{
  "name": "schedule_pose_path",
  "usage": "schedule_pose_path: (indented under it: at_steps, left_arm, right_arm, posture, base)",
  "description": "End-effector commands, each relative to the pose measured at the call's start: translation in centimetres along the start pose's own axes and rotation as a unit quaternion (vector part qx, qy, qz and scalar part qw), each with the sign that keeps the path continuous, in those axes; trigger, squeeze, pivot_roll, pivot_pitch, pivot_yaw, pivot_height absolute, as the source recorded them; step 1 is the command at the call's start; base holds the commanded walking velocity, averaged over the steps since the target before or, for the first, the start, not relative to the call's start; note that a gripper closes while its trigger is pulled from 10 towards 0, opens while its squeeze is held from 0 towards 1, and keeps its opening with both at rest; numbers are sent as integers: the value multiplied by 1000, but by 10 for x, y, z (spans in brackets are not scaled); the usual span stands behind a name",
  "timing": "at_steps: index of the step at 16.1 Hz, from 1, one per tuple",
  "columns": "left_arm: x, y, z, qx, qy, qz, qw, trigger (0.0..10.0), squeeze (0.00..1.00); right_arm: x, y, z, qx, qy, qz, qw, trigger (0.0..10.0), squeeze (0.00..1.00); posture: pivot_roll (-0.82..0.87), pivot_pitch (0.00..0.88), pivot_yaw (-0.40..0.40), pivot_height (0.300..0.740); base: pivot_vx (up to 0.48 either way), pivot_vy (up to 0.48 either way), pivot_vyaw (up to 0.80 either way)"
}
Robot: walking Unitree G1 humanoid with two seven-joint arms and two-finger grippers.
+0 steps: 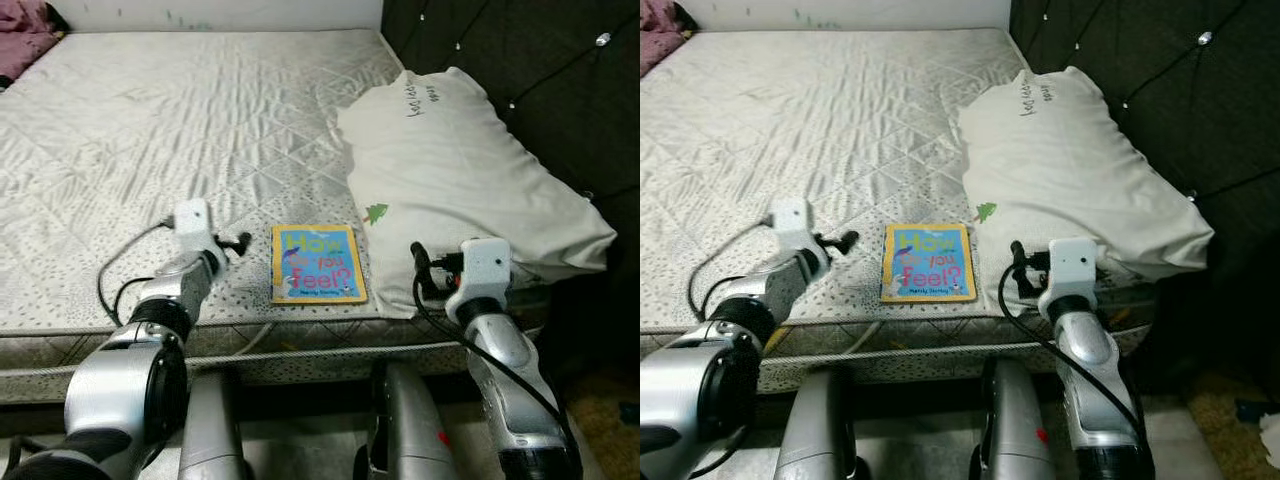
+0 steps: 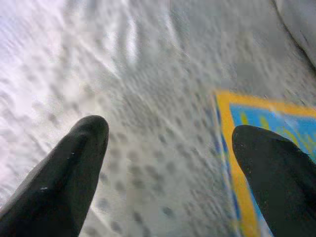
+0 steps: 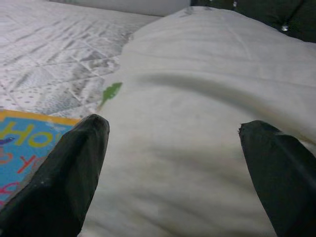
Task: Clean up the room
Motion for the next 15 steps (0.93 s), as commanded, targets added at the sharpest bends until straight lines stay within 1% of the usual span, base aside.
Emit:
schedule_pose_path:
  at_steps: [1,2,3,4,5,6,7,8,9,10,11,12,13,14,15]
  left_arm:
    - [1,-2,15,49,25,7,998,10000,1000]
    - [-6,-9,17,91,46,25,994,10000,1000]
    - [-14,-19,14,120,77,44,989,10000,1000]
    - [-19,-26,11,135,105,62,983,10000,1000]
    - [-24,-32,10,146,135,89,976,10000,1000]
    - [-27,-39,14,167,180,118,962,10000,1000]
    - [-26,-43,18,178,204,115,956,10000,525]
    - [-24,-46,22,190,209,92,955,10000,31]
    - [-23,-48,25,192,210,80,955,10000,0]
    - [-18,-52,25,180,227,50,956,10000,0]
    - [-6,-53,22,170,247,14,954,10000,0]
    - [-1,-53,22,172,256,0,951,10000,0]
    - [7,-54,22,179,251,-27,951,10000,0]
    - [12,-56,24,190,237,-40,952,10000,0]
    - [15,-59,25,203,210,-45,955,10000,0]
  right_arm:
    - [-10,5,6,11,4,28,1000,10000,0]
    - [-19,11,10,13,13,61,998,10000,0]
    - [-20,21,12,9,31,64,997,10000,0]
    - [-19,29,15,5,47,63,997,10000,0]
    - [-20,36,20,7,56,66,996,10000,0]
    - [-20,42,25,10,58,71,996,10000,0]
    - [-21,47,28,11,57,75,996,10000,0]
    - [-21,52,35,26,45,76,996,10000,0]
    - [-26,56,43,42,37,89,994,10000,0]
    - [-32,67,59,60,45,98,992,10000,0]
    - [-29,73,62,64,58,88,992,10000,0]
    - [-27,73,60,61,71,76,993,10000,0]
    - [-26,72,56,56,105,58,991,10000,0]
    - [-29,68,55,62,123,51,989,10000,0]
    - [-32,62,55,73,136,43,987,10000,0]
  posture:
    - [-17,0,19,510]
    - [-10,0,30,510]
    - [-2,0,41,510]
    - [5,0,48,510]
    - [13,0,54,510]
    - [18,0,57,510]
    - [23,0,63,510]
    - [18,0,86,510]
    - [11,0,105,510]
    - [24,0,114,524]
    - [42,0,109,538]
    - [46,0,105,547]
    - [46,0,100,561]
    - [41,0,103,570]
    - [29,0,101,579]
  base:
    - [0,0,0]
    - [0,0,0]
    - [0,0,0]
    - [0,0,0]
    - [0,0,0]
    - [0,0,0]
    - [0,0,0]
    - [0,0,0]
    - [0,0,0]
    - [0,0,0]
    - [0,0,0]
    - [0,0,0]
    - [0,0,0]
    - [0,0,0]
    - [0,0,0]
Point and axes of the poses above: a point about 5 cm out from each wrist's last joint towards the gripper, its own y axis pointing out of the wrist towards the gripper, its own z axis along the axis of the wrist's last joint, x = y × z, the point moved 3 cm from there along y, pointing out of the wrist towards the gripper, and after that the axes turned 5 degrees about -y, right-handed, at the moved point
